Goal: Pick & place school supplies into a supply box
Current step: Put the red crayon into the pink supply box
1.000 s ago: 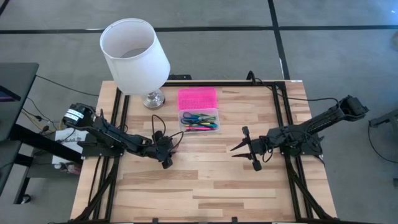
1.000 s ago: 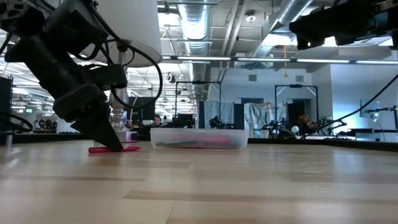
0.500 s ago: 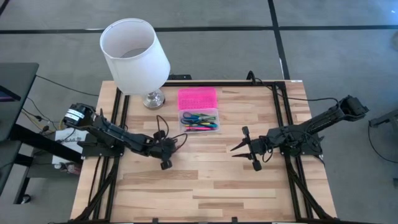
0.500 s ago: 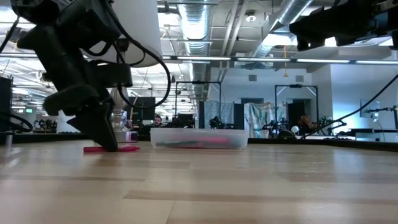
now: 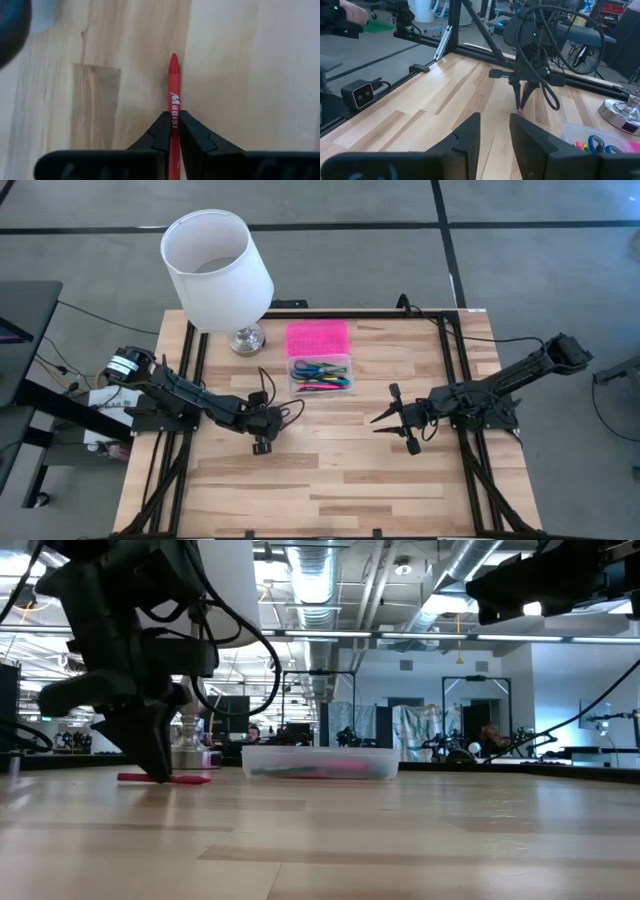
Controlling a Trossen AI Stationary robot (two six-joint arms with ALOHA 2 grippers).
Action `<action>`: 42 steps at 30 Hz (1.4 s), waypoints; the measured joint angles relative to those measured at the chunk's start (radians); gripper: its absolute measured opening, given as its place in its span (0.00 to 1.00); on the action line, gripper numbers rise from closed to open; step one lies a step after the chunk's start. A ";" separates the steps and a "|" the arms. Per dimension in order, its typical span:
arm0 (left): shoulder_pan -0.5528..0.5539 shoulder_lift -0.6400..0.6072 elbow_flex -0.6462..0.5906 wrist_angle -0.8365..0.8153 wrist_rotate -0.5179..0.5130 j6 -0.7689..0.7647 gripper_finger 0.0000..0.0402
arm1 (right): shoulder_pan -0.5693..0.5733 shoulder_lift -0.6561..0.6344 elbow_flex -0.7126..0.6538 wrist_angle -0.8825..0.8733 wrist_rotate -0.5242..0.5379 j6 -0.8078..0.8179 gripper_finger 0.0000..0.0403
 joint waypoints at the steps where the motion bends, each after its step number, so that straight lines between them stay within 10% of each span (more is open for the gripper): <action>1: -0.001 0.000 0.006 -0.002 0.002 0.009 0.03 | 0.000 0.000 0.000 0.000 0.000 0.000 0.25; 18: 0.061 -0.002 0.177 0.053 -0.225 0.291 0.05 | 0.000 0.000 0.000 -0.003 0.000 0.000 0.25; 42: 0.423 0.153 0.198 0.470 0.000 0.613 0.05 | 0.000 0.000 0.000 -0.021 0.000 -0.007 0.25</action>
